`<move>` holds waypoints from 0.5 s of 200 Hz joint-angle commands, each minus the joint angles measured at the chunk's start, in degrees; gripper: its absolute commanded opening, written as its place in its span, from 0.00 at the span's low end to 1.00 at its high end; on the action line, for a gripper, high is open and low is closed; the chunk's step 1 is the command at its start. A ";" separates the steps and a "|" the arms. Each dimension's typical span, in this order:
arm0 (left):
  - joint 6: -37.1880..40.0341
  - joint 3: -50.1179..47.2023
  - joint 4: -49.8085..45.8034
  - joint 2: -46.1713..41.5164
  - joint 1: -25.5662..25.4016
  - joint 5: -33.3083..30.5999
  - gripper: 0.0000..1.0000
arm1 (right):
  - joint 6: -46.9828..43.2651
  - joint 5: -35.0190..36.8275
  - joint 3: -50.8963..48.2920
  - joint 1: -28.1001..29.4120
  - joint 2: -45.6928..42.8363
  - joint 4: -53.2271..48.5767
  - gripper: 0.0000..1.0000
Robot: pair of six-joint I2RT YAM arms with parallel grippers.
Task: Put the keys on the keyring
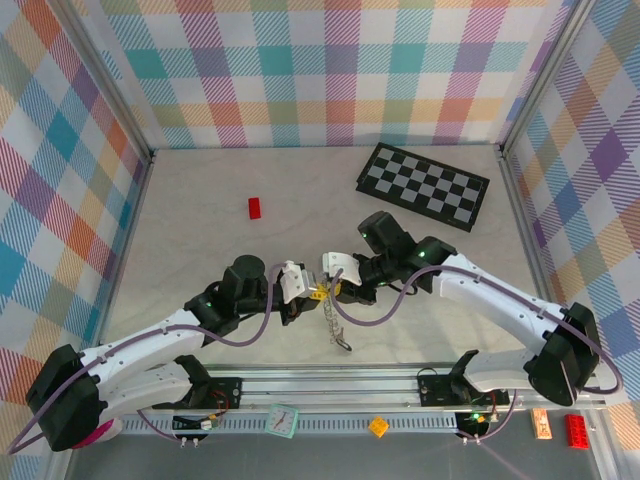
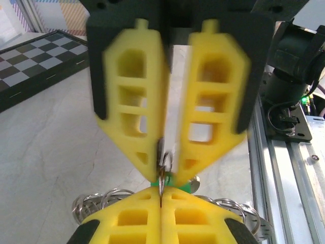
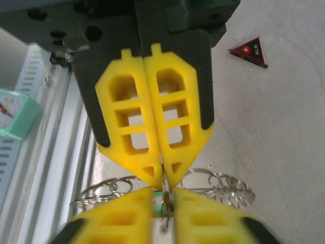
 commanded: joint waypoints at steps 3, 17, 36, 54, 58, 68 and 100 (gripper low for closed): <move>-0.19 -1.16 5.10 -1.34 -0.44 -0.42 0.00 | 4.02 -4.08 -2.84 -1.62 -3.62 4.35 0.33; -0.93 -2.46 7.38 -2.04 -0.39 -0.81 0.00 | 6.74 -3.40 -4.22 -2.65 -4.27 5.21 0.38; -1.68 -3.66 9.35 -2.62 -0.42 -0.87 0.00 | 10.72 -2.83 -4.72 -3.18 -4.34 5.38 0.39; -2.17 -4.54 10.40 -2.85 -0.42 -1.35 0.00 | 13.12 -5.05 -5.22 -3.28 -4.24 5.84 0.39; -2.18 -4.63 10.51 -2.92 -0.42 -1.36 0.00 | 13.68 -5.29 -5.33 -3.31 -4.24 6.04 0.39; -2.44 -5.10 11.32 -2.92 -0.39 -1.20 0.00 | 14.64 -5.40 -5.68 -3.29 -4.15 6.62 0.39; -2.88 -6.05 12.93 -2.99 -0.45 -1.09 0.00 | 15.71 -5.94 -6.07 -3.29 -2.99 7.87 0.38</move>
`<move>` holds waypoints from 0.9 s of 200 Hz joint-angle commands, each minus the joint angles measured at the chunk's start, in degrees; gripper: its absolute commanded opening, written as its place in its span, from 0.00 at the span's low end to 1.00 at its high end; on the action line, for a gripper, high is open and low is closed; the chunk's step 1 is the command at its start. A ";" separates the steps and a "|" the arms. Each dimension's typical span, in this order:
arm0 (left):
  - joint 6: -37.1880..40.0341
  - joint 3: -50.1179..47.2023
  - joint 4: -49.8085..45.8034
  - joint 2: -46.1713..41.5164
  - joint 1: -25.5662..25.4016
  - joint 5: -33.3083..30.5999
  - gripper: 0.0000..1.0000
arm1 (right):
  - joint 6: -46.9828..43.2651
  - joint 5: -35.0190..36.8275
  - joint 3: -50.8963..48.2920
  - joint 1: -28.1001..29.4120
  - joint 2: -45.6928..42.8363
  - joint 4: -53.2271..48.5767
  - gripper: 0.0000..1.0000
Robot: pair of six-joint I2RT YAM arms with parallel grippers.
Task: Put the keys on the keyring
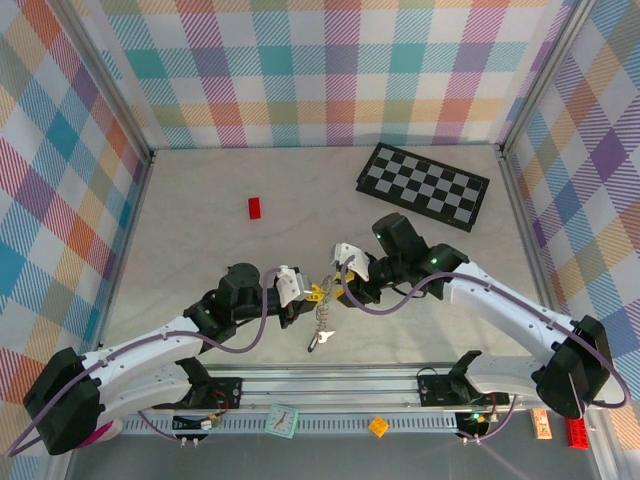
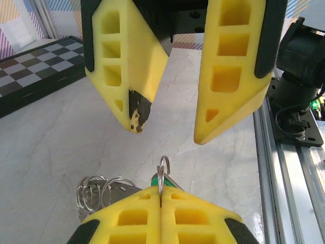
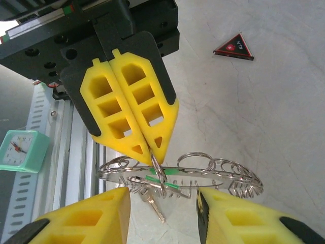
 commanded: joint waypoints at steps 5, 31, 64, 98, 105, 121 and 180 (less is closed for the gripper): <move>-1.05 -0.71 5.79 -1.21 -0.40 0.46 0.00 | 2.73 -3.04 -0.58 0.06 1.15 2.00 0.37; -1.27 -1.01 6.51 -1.18 -0.38 0.57 0.00 | 2.49 -3.70 -0.34 0.00 2.44 1.62 0.32; -1.27 -0.96 6.75 -1.27 -0.45 0.57 0.00 | 2.40 -4.02 -0.39 0.06 2.73 1.18 0.23; -1.27 -1.09 6.95 -1.27 -0.43 0.68 0.00 | 2.50 -3.75 -0.55 0.04 2.58 1.25 0.09; -1.29 -1.09 7.12 -1.36 -0.37 0.66 0.00 | 2.49 -3.39 -0.60 0.06 2.63 1.08 0.07; -1.31 -1.27 7.39 -1.70 -0.45 0.66 0.00 | 2.40 -1.83 -1.00 -0.07 2.64 0.90 0.02; -1.27 -2.23 10.88 -2.01 -0.37 1.88 0.00 | 3.32 -2.05 -2.34 -1.28 4.19 0.70 0.00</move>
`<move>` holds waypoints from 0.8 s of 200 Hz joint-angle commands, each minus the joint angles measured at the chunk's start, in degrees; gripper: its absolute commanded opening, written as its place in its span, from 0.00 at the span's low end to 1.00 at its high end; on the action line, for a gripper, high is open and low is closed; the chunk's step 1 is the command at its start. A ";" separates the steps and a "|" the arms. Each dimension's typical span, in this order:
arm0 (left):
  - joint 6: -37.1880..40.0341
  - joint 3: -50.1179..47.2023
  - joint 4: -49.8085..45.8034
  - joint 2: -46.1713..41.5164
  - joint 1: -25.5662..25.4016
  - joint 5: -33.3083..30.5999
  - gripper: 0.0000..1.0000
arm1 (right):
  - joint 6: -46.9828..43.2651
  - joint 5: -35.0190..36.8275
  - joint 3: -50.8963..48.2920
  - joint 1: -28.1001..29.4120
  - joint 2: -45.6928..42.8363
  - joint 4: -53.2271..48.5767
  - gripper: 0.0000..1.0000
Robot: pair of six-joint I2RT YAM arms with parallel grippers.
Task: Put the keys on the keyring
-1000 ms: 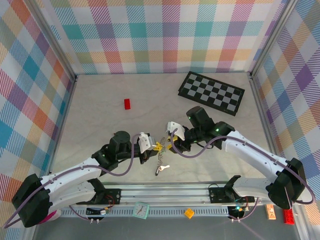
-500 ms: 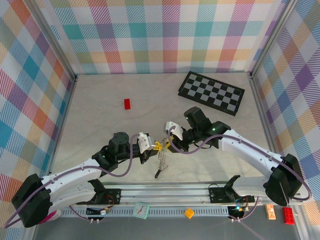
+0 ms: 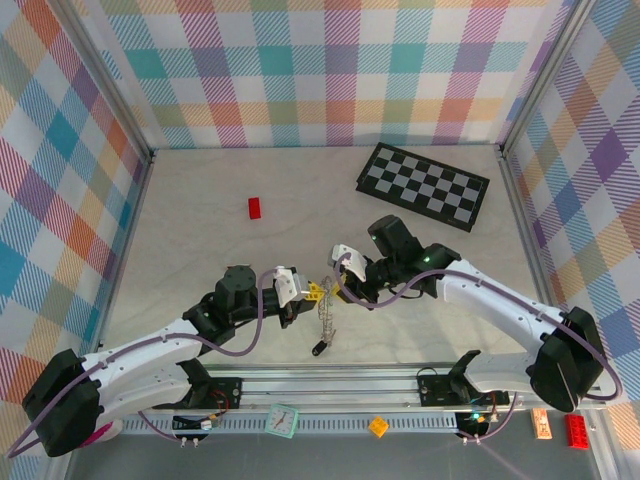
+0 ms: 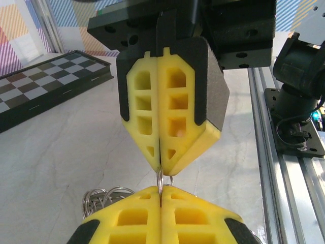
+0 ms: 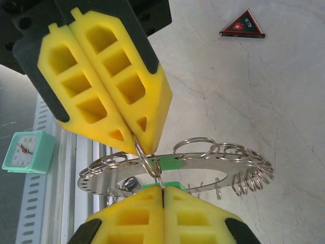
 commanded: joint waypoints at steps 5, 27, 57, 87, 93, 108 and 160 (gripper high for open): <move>-0.35 -0.49 6.67 -1.09 -0.41 1.93 0.00 | 0.75 -1.11 -1.06 -0.49 1.61 0.35 0.00; -0.86 -0.78 7.78 -0.63 -0.41 2.04 0.00 | 1.66 -3.63 -1.07 -0.51 1.59 2.41 0.00; -2.36 -1.82 10.61 -0.23 -0.43 1.95 0.00 | 2.47 -2.68 -4.36 -0.74 -1.91 7.65 0.21; -3.08 -2.16 11.45 0.15 -0.37 2.22 0.00 | 3.58 -4.28 -9.96 -1.86 -7.56 17.61 0.31; -3.29 -2.16 11.56 0.23 -0.43 2.30 0.00 | 3.59 -4.49 -10.75 -1.84 -8.19 19.01 0.31; -3.60 -2.33 12.27 0.42 -0.45 2.65 0.00 | 3.58 -4.79 -11.30 -1.85 -8.64 20.23 0.32; -4.85 -2.53 14.91 1.63 -0.44 3.54 0.00 | 5.14 -10.47 -11.23 -1.84 -6.59 22.83 0.32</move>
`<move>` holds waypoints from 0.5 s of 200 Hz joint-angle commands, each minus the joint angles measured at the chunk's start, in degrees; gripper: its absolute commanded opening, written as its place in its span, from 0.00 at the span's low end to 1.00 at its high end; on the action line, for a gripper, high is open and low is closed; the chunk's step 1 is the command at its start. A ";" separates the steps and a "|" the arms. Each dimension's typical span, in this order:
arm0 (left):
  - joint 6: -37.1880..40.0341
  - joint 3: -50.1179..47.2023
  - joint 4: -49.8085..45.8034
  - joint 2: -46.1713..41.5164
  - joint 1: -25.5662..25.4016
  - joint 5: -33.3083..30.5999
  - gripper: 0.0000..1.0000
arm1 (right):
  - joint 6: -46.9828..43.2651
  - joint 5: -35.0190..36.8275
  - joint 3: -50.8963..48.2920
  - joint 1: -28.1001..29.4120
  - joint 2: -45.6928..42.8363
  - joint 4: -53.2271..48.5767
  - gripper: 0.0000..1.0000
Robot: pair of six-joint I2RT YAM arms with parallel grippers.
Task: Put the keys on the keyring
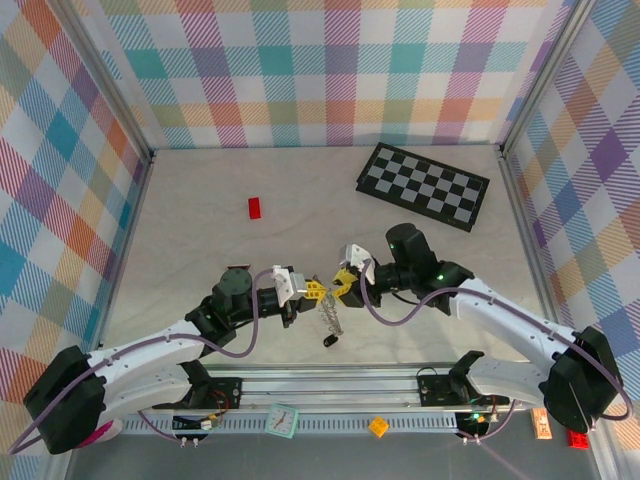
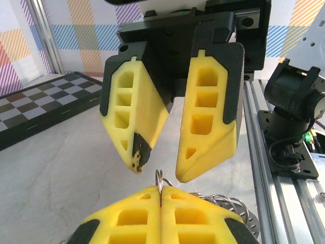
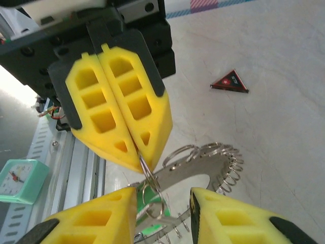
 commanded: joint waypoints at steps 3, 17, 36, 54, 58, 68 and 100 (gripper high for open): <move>-1.13 -0.42 5.34 0.19 -0.42 1.90 0.00 | 1.51 -5.36 -0.50 -0.19 1.06 3.93 0.32; -1.14 -0.52 5.51 0.48 -0.37 1.81 0.00 | 1.56 -6.16 -0.36 -0.13 1.68 3.93 0.29; -1.26 -0.52 5.95 0.55 -0.40 1.90 0.00 | 1.29 -6.40 -0.24 -0.13 2.33 3.55 0.24; -1.16 -0.69 6.21 0.55 -0.43 1.90 0.00 | 0.88 -6.72 -0.40 -0.17 2.51 3.54 0.20; -1.15 -0.65 6.24 0.57 -0.39 1.81 0.00 | 0.85 -6.86 -0.34 -0.17 2.51 3.61 0.20; -1.21 -0.83 6.58 0.55 -0.41 1.72 0.00 | 0.85 -7.06 -0.27 -0.13 2.59 3.57 0.17; -1.33 -1.13 6.88 0.05 -0.45 1.01 0.00 | -0.12 -8.33 0.67 -0.13 3.08 2.43 0.01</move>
